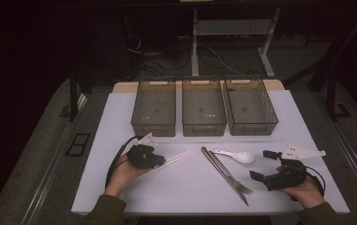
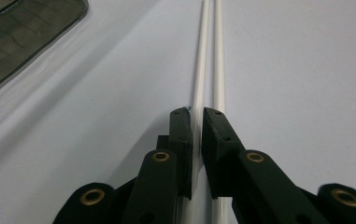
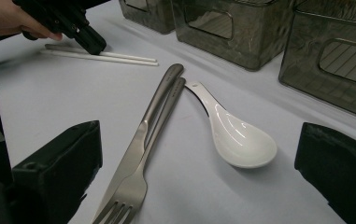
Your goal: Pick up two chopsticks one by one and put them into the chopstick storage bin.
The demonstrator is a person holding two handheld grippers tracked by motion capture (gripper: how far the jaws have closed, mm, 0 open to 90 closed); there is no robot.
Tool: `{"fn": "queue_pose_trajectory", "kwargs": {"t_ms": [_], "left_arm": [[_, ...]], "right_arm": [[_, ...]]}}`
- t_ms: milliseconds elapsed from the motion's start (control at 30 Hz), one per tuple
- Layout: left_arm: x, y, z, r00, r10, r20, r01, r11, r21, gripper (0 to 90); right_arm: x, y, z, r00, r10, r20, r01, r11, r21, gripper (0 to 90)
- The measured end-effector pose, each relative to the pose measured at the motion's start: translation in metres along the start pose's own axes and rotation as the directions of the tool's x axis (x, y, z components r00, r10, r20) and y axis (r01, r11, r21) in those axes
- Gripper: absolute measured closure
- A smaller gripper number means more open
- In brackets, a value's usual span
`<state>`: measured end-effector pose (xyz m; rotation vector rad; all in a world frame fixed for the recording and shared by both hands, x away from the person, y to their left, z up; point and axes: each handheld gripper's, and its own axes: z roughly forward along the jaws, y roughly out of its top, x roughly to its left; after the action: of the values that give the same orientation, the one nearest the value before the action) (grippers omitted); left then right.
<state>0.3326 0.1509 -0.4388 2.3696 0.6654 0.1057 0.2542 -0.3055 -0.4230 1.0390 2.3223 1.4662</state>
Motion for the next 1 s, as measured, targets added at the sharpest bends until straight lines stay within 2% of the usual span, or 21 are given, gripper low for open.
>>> {"fn": "queue_pose_trajectory", "kwargs": {"t_ms": [200, 267, 300, 333, 467, 733, 900, 933, 1000], "left_arm": [[-0.0051, -0.0005, 0.0007, 0.9998, -0.002, -0.022, 0.002, 1.0, 0.002, 80.6], [-0.0072, 0.0, 0.0011, 0.9991, 0.016, -0.04, -0.016, 0.9999, 0.005, 81.4], [-0.0065, 0.0005, 0.0012, 0.9978, 0.046, -0.047, -0.046, 0.9989, 0.007, 81.7], [-0.0071, 0.0003, 0.0012, 0.9975, 0.049, -0.05, -0.049, 0.9988, 0.008, 82.3], [-0.006, -0.0039, 0.0008, 0.9987, 0.032, -0.039, -0.033, 0.9993, -0.02, 83.5], [-0.0025, -0.0036, 0.0006, 0.9978, 0.063, -0.019, -0.064, 0.9977, -0.024, 84.9], [-0.0019, -0.004, 0.0002, 0.9991, 0.042, -0.012, -0.042, 0.9988, -0.027, 85.0], [-0.0023, -0.004, 0.0002, 0.9996, 0.026, -0.013, -0.026, 0.9992, -0.029, 85.0], [-0.0021, -0.0035, -0.0007, 0.9994, 0.026, -0.021, -0.027, 0.9993, -0.028, 84.9]], "right_arm": [[0.0001, -0.0001, 0.0, 1.0, 0.001, 0.0, -0.001, 1.0, 0.001, 1.0], [0.0002, -0.0001, 0.0001, 1.0, 0.002, 0.0, -0.002, 1.0, 0.003, 1.0], [0.0004, -0.0001, 0.0002, 1.0, 0.002, 0.0, -0.002, 1.0, 0.004, 1.0], [0.0003, -0.0002, 0.0004, 1.0, 0.0, 0.0, 0.0, 1.0, 0.004, 1.0], [0.0002, -0.0002, 0.0005, 1.0, 0.0, -0.001, 0.0, 1.0, 0.004, 1.0], [0.0003, -0.0003, 0.0006, 1.0, -0.001, -0.003, 0.001, 1.0, 0.006, 1.0], [-0.0003, -0.0002, 0.0003, 1.0, 0.002, -0.002, -0.002, 1.0, 0.003, 1.0], [-0.0003, -0.0002, 0.0004, 1.0, 0.002, -0.002, -0.002, 1.0, 0.003, 1.0], [-0.0002, -0.0002, 0.0003, 1.0, 0.0, -0.004, 0.0, 1.0, 0.003, 1.0]]}}
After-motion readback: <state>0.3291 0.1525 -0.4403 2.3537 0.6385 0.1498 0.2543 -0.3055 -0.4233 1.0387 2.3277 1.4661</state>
